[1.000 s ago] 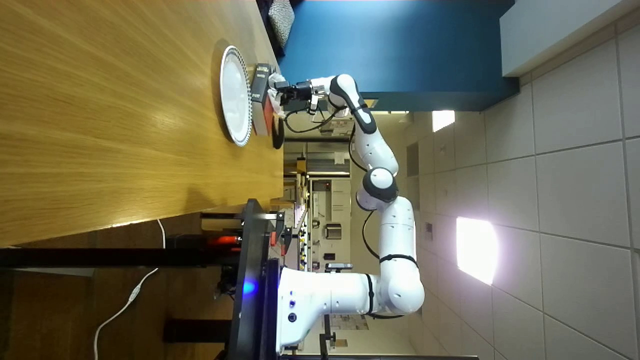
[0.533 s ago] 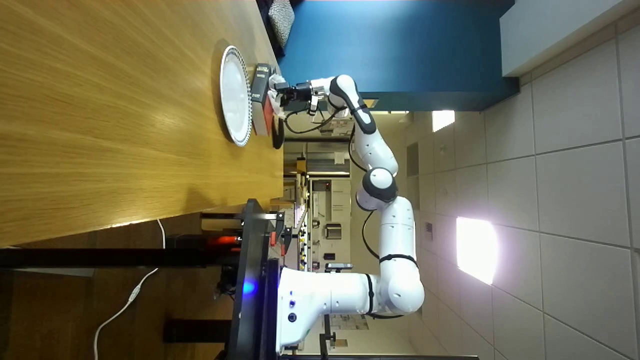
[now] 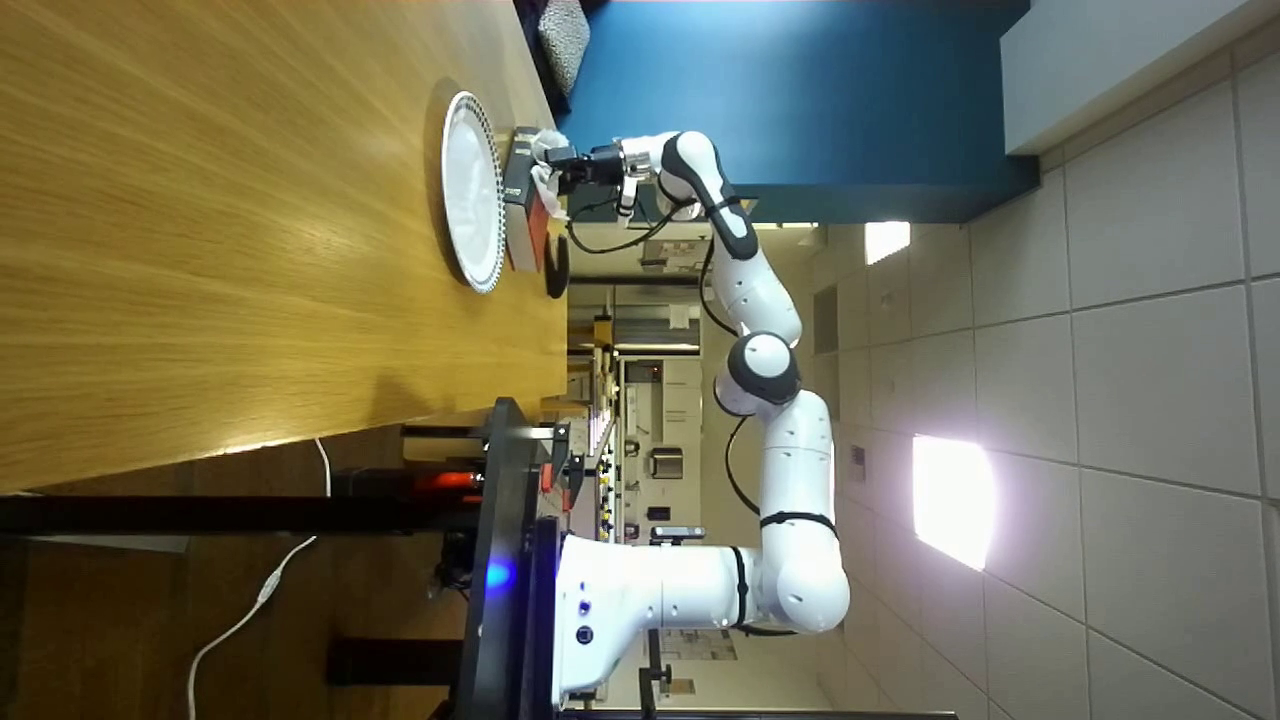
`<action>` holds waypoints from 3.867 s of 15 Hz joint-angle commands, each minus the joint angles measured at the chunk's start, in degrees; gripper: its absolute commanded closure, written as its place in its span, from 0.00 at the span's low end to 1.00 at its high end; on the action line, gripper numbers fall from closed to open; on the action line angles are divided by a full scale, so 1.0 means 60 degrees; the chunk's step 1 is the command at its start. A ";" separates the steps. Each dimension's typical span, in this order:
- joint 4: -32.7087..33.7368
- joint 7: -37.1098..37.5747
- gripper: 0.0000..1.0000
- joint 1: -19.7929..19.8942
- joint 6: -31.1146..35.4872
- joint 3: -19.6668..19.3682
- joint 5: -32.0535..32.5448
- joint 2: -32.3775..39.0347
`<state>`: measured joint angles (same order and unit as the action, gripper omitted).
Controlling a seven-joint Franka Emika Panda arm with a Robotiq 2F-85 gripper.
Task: Use the tissue to wipe the cover of the book
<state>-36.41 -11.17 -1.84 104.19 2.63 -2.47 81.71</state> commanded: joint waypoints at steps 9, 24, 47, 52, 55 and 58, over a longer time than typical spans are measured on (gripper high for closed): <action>-0.0414 0.0258 1.00 0.1070 -0.0166 -0.0015 -0.0239 -0.0288; -0.3491 -0.0324 1.00 0.0248 0.0416 0.0099 0.0033 -0.2227; -1.2001 0.0627 1.00 0.0677 0.3335 0.0616 -0.1352 -0.8881; -1.3541 0.0819 1.00 0.0782 0.3186 0.0382 -0.1451 -1.0895; -1.4504 0.1017 1.00 0.0867 0.3131 0.0086 -0.1578 -1.2157; -1.5394 0.1163 1.00 0.1011 0.2842 -0.0341 -0.1669 -1.3412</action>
<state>-122.06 -5.84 3.41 123.92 2.52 -10.97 11.73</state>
